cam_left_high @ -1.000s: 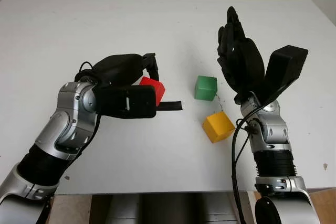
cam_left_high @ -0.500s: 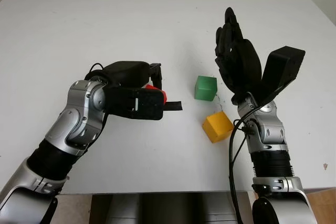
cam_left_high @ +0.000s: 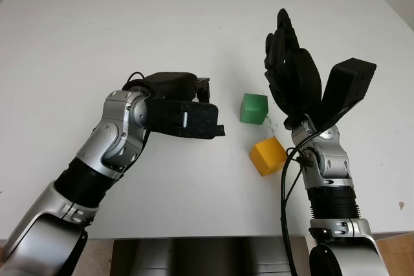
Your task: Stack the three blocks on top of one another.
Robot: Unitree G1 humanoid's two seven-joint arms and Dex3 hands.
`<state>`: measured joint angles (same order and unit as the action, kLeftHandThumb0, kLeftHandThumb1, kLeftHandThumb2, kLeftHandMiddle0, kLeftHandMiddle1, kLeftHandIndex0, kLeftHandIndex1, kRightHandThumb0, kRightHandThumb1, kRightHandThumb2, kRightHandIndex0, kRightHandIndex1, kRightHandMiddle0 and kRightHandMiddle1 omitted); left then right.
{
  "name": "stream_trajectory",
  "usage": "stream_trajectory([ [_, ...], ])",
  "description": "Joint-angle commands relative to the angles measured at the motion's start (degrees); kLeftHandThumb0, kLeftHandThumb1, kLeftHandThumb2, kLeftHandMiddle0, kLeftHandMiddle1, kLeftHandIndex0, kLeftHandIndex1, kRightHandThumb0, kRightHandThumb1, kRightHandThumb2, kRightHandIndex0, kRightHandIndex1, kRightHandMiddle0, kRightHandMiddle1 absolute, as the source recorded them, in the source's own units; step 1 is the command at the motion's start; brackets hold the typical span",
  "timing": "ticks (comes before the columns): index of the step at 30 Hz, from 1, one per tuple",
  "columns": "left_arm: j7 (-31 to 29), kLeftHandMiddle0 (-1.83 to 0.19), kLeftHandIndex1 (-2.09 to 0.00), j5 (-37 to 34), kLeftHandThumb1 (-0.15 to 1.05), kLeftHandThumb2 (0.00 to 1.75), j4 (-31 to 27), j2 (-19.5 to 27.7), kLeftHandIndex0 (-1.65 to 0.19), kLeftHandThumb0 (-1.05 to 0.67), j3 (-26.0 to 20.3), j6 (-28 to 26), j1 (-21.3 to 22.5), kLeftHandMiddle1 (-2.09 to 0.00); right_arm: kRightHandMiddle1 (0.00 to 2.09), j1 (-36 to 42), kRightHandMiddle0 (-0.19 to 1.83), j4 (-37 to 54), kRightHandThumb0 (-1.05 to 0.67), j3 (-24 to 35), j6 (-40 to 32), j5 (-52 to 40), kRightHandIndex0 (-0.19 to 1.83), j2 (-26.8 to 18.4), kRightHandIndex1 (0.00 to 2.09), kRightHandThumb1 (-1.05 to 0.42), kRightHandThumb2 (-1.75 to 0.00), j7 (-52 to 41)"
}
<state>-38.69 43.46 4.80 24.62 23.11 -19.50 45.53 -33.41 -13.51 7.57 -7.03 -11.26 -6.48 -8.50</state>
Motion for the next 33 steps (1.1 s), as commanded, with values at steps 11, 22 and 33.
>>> stream_trajectory([
  [11, 2.5, -0.01, -1.51, 0.4, 0.97, 0.05, 4.0, -0.6, -0.42, -0.36, 1.6, 3.7, 2.0, -1.19, 0.00, 0.6, -0.19, 1.3, -0.74, 0.2, 0.0, 0.0, -0.19, -0.4, 0.00, -1.05, -0.70, 0.1],
  [22, -5.9, 0.18, -0.57, 2.4, 0.95, 0.05, 1.5, 1.4, 0.10, -0.59, 3.9, 4.7, 3.2, -0.03, 0.00, 0.3, -0.19, 0.5, -0.74, 0.3, 0.8, 0.3, -0.19, -0.7, 0.00, -1.05, -0.70, -0.1],
  [33, -11.3, 0.19, -0.10, -0.8, 0.93, 0.05, -3.9, 2.8, 0.09, -0.74, 1.3, 4.5, 2.7, 0.00, 0.00, -0.1, -0.19, 0.2, -0.74, 0.5, 0.8, 0.0, -0.19, -0.8, 0.00, -1.05, -0.69, -0.2],
])
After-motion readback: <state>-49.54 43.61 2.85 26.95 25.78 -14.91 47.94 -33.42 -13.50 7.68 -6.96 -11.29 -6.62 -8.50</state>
